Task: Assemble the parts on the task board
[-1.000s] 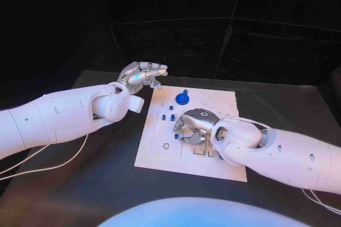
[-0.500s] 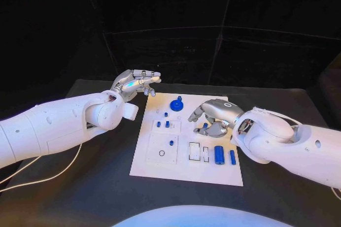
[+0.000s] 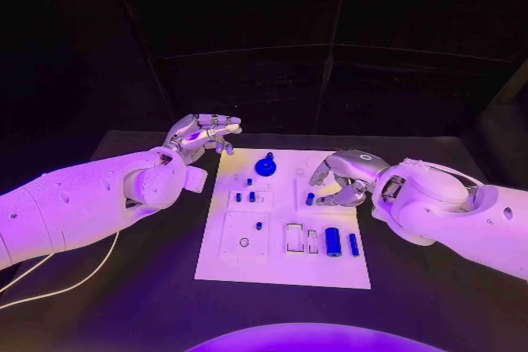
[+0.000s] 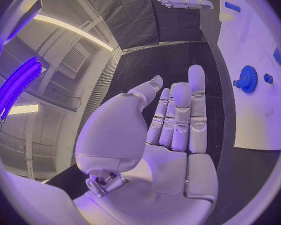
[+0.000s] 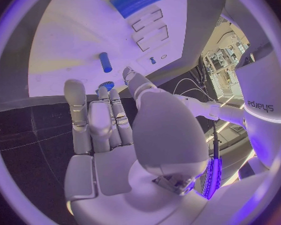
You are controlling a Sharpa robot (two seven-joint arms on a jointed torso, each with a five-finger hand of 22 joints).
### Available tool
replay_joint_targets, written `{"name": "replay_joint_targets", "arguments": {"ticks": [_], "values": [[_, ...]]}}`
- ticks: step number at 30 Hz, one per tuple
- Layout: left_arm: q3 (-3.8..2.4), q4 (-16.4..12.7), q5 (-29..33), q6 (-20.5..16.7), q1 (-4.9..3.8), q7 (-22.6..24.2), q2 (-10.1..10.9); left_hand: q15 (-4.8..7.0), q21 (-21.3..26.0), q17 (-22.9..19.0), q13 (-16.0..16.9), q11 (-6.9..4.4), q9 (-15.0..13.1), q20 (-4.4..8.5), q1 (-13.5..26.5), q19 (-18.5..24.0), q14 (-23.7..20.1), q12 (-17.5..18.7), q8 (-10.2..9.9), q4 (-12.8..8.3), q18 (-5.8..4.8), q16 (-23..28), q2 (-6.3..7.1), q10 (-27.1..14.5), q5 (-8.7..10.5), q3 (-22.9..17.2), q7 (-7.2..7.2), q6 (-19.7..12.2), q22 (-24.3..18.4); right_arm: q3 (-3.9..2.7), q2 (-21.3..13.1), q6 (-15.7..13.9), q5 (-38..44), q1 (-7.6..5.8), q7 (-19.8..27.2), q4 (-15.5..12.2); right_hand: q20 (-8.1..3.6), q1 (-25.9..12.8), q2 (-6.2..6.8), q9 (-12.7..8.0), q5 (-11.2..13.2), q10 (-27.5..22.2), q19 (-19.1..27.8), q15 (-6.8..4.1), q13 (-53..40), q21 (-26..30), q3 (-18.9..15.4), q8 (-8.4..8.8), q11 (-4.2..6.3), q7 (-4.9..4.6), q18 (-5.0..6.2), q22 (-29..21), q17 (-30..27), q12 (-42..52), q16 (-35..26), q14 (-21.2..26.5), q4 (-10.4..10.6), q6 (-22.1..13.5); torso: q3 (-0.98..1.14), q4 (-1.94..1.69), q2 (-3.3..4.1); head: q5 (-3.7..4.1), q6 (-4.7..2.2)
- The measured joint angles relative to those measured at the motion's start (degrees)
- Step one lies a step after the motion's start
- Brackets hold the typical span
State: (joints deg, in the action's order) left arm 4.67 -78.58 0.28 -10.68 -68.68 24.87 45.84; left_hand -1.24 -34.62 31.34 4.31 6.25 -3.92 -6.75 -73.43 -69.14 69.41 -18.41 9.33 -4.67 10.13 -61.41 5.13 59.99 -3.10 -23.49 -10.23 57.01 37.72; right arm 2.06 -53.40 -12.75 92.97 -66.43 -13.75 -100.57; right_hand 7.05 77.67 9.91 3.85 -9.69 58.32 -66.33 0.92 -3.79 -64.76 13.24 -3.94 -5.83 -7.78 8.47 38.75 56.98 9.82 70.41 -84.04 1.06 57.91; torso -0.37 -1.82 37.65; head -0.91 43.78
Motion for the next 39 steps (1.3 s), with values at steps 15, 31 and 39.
{"name": "replay_joint_targets", "arguments": {"ticks": [15,31,39], "values": [[0.01,0.1,0.0,0.05,0.0,-0.07,-0.15,0.0,0.22,-0.1,0.0,0.0,0.0,0.0,0.0,0.0,0.0,0.0,0.0,-0.16,0.0,0.0,0.0,0.0,0.0,0.16,0.0,0.0,-0.04,0.05,4.76,5.08,3.48,0.03,-1.98,4.32,-0.14,2.52,-1.91,-0.01,-0.3,0.23,-0.14,0.0,-0.04,0.37,-1.14,0.0,0.22,0.2,0.0,0.2,-0.55,2.15,-0.27,0.0,0.68,0.2,-0.01,-0.14,0.06,-0.46,0.49],[0.01,0.19,0.01,0.28,0.01,-0.23,-0.17,0.0,0.22,-0.18,0.01,0.0,0.0,0.0,0.0,0.0,0.0,0.01,0.0,-0.16,0.0,0.22,0.0,0.0,0.0,0.16,0.0,0.0,-0.03,0.09,7.41,7.48,4.17,0.21,-2.01,7.34,-0.9,3.98,-3.37,-0.01,0.01,3.75,-1.79,-0.6,0.13,-0.91,1.74,0.0,1.24,0.0,0.0,2.44,-0.81,2.99,-0.7,0.16,1.38,0.41,-0.03,-0.04,0.01,-0.73,0.89],[0.01,0.22,0.01,0.39,0.01,-0.35,-0.21,0.0,0.22,-0.18,0.01,0.0,0.0,0.0,0.0,0.0,0.0,0.01,0.0,-0.16,0.0,0.22,0.0,0.0,0.0,0.16,0.0,0.0,-0.03,0.11,8.17,9.79,4.22,0.41,-2.05,8.06,-1.11,3.98,-3.37,-0.01,0.01,4.54,-1.99,-0.84,0.12,-1.12,2.51,-0.22,1.23,-0.01,0.0,2.74,-0.78,2.99,-0.7,0.0,1.83,0.84,-0.03,-0.02,-0.02,-0.74,1.05]]}}
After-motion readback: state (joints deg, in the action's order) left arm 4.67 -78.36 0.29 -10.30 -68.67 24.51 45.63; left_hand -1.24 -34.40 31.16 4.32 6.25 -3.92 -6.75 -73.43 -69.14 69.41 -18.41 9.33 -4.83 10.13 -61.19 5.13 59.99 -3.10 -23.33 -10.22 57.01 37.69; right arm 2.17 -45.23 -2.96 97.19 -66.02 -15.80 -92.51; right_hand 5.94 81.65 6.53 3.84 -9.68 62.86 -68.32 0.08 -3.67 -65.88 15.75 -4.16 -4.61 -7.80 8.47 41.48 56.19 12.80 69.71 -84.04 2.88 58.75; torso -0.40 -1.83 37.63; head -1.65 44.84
